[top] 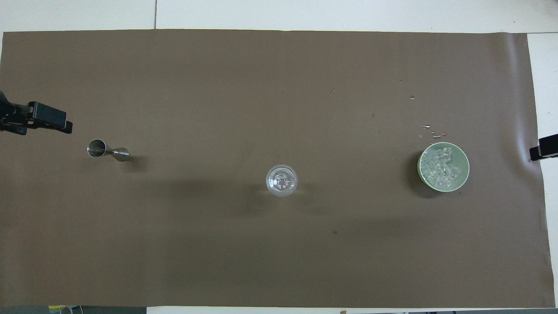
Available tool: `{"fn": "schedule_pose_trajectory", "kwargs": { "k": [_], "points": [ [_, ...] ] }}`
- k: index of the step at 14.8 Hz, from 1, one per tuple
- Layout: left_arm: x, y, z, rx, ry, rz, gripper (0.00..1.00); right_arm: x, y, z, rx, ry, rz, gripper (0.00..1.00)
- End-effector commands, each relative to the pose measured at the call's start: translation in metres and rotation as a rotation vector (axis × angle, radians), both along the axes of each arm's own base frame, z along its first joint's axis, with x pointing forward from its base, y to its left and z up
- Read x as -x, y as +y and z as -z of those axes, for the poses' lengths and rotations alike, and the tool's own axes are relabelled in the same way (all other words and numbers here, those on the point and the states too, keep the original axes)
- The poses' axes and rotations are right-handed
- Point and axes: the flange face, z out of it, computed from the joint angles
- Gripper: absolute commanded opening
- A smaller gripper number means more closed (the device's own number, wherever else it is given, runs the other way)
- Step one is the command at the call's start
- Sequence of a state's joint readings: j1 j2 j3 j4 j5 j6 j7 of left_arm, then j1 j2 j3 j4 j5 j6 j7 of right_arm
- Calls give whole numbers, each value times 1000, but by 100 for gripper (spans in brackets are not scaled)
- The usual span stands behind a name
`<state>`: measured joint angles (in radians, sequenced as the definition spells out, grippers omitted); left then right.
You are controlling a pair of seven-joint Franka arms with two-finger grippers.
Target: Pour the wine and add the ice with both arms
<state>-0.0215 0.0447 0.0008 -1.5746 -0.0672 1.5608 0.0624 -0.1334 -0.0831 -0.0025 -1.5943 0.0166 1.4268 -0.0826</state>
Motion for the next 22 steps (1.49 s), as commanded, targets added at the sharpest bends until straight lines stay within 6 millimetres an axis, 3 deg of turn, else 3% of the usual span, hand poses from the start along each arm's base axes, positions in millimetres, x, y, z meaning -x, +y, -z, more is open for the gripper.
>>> {"fn": "schedule_pose_trajectory", "kwargs": {
  "k": [1,12,22],
  "points": [
    [11,-7,-10,-33,36,41,100,-1,0,0,24,-11,2,100],
    [28,-3,0,-66,57,103,100,-1,-1,0,54,-10,3,100],
    [24,1,0,-62,8,78,100,-1,0,-2,53,-15,2,100]
  ]
}}
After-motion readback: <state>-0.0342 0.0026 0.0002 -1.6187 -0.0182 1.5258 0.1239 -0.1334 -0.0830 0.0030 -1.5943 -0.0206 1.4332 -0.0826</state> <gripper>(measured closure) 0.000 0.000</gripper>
